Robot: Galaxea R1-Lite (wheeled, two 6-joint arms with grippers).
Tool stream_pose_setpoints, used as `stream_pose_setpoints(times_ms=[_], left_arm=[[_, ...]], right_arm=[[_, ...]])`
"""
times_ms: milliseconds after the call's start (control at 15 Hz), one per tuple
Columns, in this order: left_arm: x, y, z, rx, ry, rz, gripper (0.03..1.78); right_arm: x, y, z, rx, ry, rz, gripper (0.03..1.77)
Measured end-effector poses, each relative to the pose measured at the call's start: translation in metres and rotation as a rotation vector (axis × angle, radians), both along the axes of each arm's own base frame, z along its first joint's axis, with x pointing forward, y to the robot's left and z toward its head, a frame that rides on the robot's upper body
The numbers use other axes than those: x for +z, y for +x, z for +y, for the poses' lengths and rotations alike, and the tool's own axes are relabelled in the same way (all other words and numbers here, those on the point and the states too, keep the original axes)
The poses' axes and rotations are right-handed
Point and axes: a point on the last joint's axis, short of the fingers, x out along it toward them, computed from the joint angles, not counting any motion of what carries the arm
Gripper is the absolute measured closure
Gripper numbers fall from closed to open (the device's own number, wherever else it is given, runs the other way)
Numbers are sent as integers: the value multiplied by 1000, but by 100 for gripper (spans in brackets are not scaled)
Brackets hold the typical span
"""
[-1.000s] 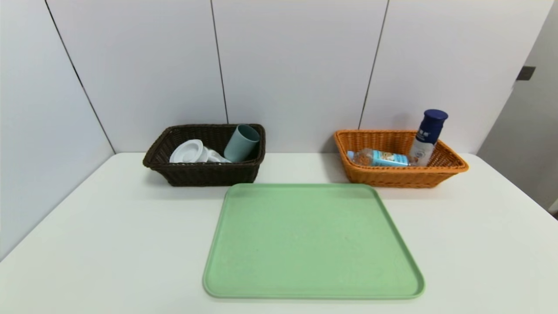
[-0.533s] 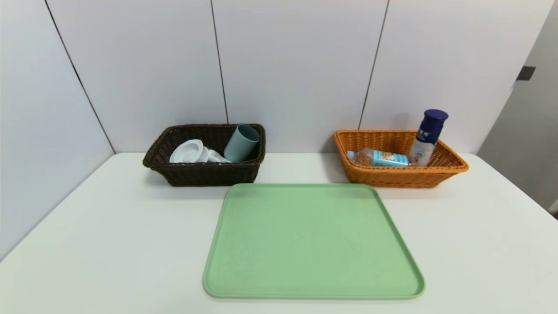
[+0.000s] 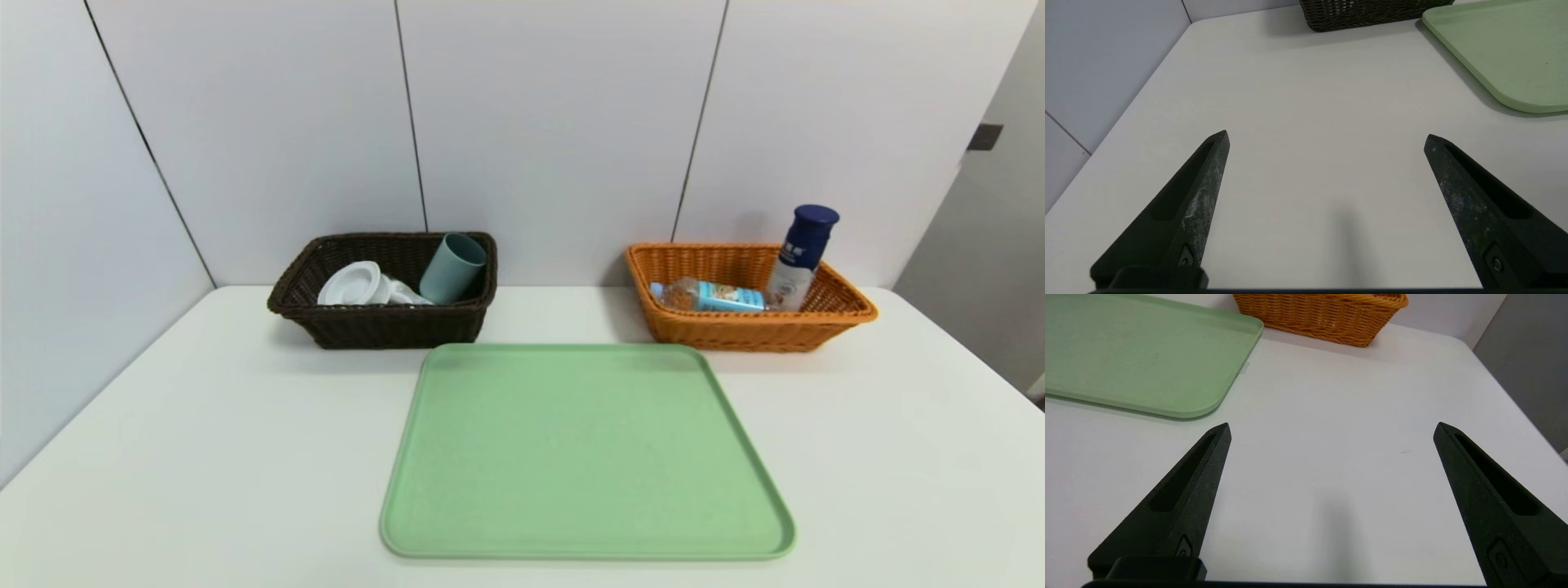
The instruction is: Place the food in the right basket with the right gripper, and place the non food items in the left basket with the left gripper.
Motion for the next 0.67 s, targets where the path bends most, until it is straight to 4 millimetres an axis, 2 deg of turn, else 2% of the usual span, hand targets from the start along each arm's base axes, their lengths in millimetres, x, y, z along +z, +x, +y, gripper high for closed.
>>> stream_pose_setpoints(times_ms=[133, 667], left_arm=[[-1, -1, 0, -6, 0, 20, 12], [1, -1, 1, 26, -91, 14, 12]], right_arm=[[0, -1, -1, -26, 89, 18, 9], [1, 0, -1, -59, 155, 7, 9]])
